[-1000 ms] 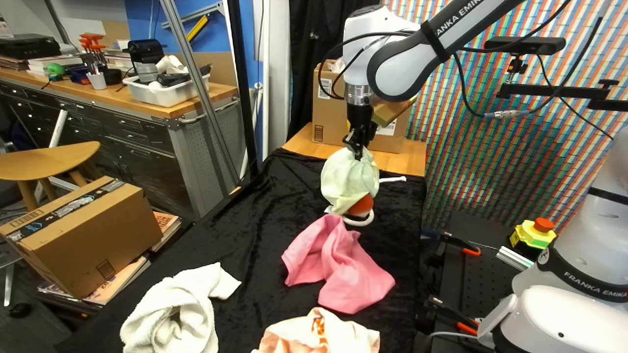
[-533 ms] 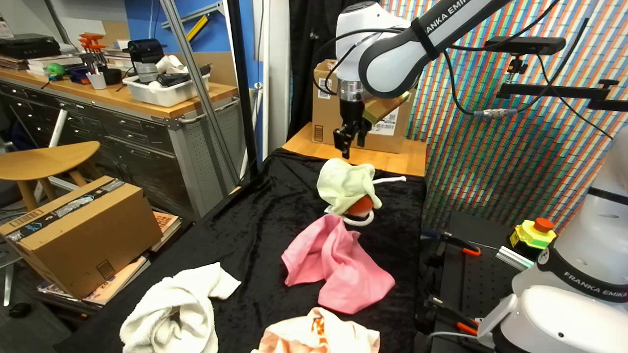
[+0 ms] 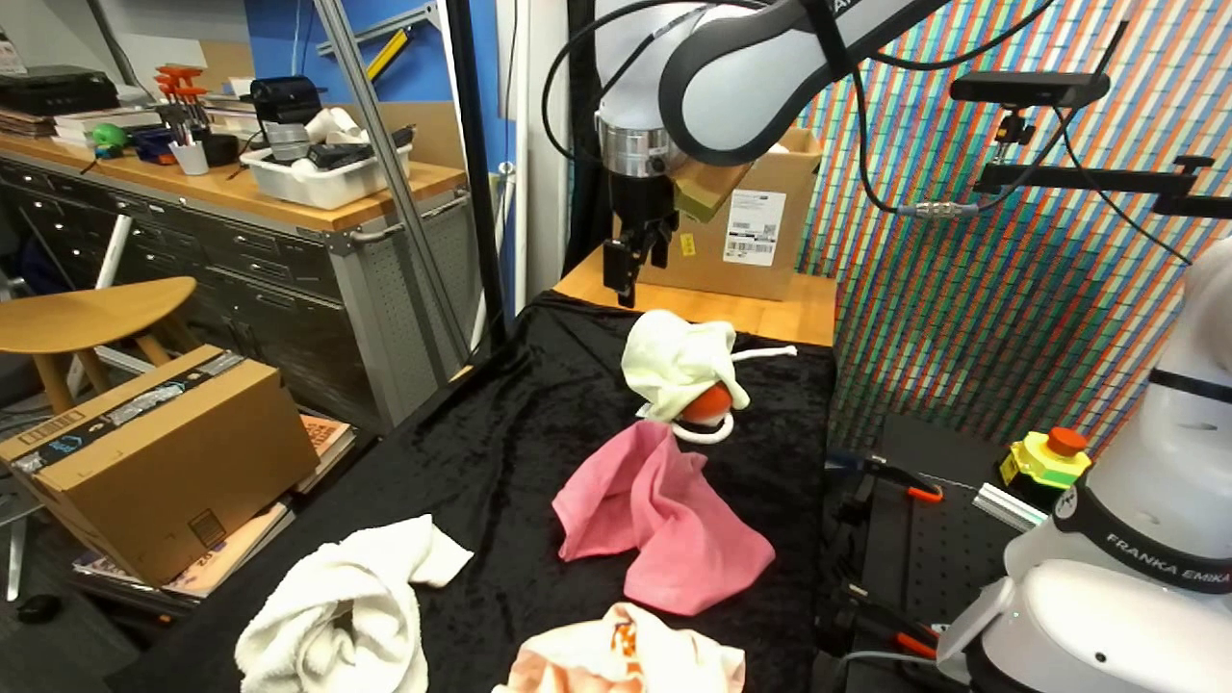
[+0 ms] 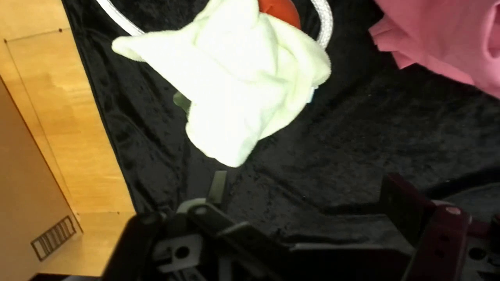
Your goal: Pile up the objects on the table.
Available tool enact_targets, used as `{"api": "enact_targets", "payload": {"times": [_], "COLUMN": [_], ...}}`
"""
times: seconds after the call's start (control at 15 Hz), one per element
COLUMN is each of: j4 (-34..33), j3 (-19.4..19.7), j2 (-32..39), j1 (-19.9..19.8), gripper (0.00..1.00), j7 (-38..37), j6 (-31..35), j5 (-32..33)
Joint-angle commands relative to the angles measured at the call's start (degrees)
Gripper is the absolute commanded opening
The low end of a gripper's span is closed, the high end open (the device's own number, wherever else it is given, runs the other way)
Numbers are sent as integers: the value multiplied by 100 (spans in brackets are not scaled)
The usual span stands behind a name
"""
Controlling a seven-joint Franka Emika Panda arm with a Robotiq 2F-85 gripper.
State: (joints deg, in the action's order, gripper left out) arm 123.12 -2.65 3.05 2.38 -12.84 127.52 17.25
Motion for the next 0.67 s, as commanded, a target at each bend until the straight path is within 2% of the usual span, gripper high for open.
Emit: {"api": "enact_targets", "payload": {"times": [0.0, 0.33, 0.6], "j4": [-675, -1500, -1993], "j3": [-287, -657, -765], "j2": [345, 1046, 1605], "j1": [352, 857, 1235], "gripper": [100, 100, 100], "j7": [420, 906, 1024], "j6": [-507, -951, -843], "j5": [43, 93, 275]}}
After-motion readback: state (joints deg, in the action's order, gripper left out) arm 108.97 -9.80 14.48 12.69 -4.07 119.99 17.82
